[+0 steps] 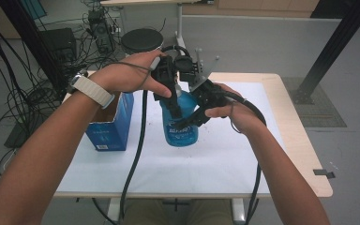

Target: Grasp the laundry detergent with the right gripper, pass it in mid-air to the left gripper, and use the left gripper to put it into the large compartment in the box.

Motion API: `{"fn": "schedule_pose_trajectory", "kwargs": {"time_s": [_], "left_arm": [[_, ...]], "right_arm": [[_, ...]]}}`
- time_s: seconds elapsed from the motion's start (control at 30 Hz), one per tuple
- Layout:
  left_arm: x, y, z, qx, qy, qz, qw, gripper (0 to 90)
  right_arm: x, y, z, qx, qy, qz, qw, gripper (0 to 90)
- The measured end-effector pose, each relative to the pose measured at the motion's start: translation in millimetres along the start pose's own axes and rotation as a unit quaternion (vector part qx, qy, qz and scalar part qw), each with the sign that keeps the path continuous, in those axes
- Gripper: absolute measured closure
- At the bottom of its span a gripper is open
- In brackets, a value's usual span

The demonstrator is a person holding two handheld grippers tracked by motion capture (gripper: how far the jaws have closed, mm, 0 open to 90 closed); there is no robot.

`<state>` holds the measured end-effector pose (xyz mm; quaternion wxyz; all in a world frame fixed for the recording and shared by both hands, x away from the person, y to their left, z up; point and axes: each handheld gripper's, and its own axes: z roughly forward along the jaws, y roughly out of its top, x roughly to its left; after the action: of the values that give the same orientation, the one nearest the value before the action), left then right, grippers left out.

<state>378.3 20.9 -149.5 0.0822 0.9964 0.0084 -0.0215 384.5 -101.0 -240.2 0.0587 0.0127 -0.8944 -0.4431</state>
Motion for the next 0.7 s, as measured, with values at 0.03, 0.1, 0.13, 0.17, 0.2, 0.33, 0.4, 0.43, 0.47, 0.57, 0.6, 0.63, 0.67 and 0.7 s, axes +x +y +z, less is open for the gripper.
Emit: {"fn": "schedule_pose_trajectory", "kwargs": {"time_s": [0.03, 0.1, 0.13, 0.17, 0.2, 0.33, 0.4, 0.43, 0.47, 0.57, 0.6, 0.63, 0.67, 0.7], "left_arm": [[0.1, -0.1, 0.0, 0.0, 0.0, 0.001, 1.0, 37.4], [-0.2, -0.2, -0.4, -0.001, -0.001, 0.0, 1.0, 37.4], [-0.2, -0.4, -0.5, -0.002, -0.001, 0.0, 1.0, 37.4], [-0.2, -0.4, -0.5, -0.002, -0.001, 0.0, 1.0, 37.4], [-0.2, -0.4, -0.6, -0.002, 0.0, 0.001, 1.0, 37.4], [-0.3, -0.3, -0.5, -0.002, 0.0, 0.0, 1.0, 37.4], [0.0, -0.4, -0.4, -0.003, -0.001, 0.0, 1.0, 37.4], [0.4, -0.4, -0.5, -0.002, 0.0, 0.001, 1.0, 37.4], [0.4, -0.3, -0.4, -0.003, 0.0, 0.001, 1.0, 37.4], [0.8, -0.4, -0.1, -0.003, -0.001, -0.001, 1.0, 37.4], [0.9, -0.4, 0.0, -0.003, -0.001, 0.0, 1.0, 37.4], [1.3, -0.5, 0.1, -0.004, -0.001, 0.0, 1.0, 37.4], [1.5, -0.5, 0.4, -0.004, -0.001, -0.001, 1.0, 37.4], [1.5, -0.5, 0.3, -0.003, -0.001, 0.0, 1.0, 37.4]], "right_arm": [[0.3, 0.1, -0.2, 0.001, 0.001, 0.003, 1.0, 42.8], [0.6, 0.2, -0.1, 0.001, 0.001, 0.002, 1.0, 42.8], [0.6, 0.4, -0.5, 0.002, 0.0, 0.002, 1.0, 42.7], [0.8, 0.5, -0.6, 0.002, -0.001, 0.002, 1.0, 42.8], [1.0, 0.6, -0.6, 0.001, 0.002, 0.004, 1.0, 42.8], [0.7, 0.5, -0.4, 0.002, -0.002, 0.0, 1.0, 42.7], [0.9, 0.5, -0.7, 0.002, 0.0, 0.003, 1.0, 42.7], [0.6, 0.3, -0.6, 0.001, -0.001, 0.001, 1.0, 42.7], [0.4, 0.3, -0.6, 0.001, -0.001, 0.001, 1.0, 42.7], [0.3, 0.2, -0.9, 0.002, -0.001, 0.003, 1.0, 42.7], [-0.4, 0.0, -0.6, 0.002, -0.003, 0.0, 1.0, 42.7], [-0.5, 0.0, -0.6, 0.003, -0.003, 0.0, 1.0, 42.7], [-0.8, -0.2, -0.4, 0.002, -0.001, 0.001, 1.0, 42.7], [-0.8, -0.2, -0.4, 0.002, -0.001, 0.001, 1.0, 42.7]]}}
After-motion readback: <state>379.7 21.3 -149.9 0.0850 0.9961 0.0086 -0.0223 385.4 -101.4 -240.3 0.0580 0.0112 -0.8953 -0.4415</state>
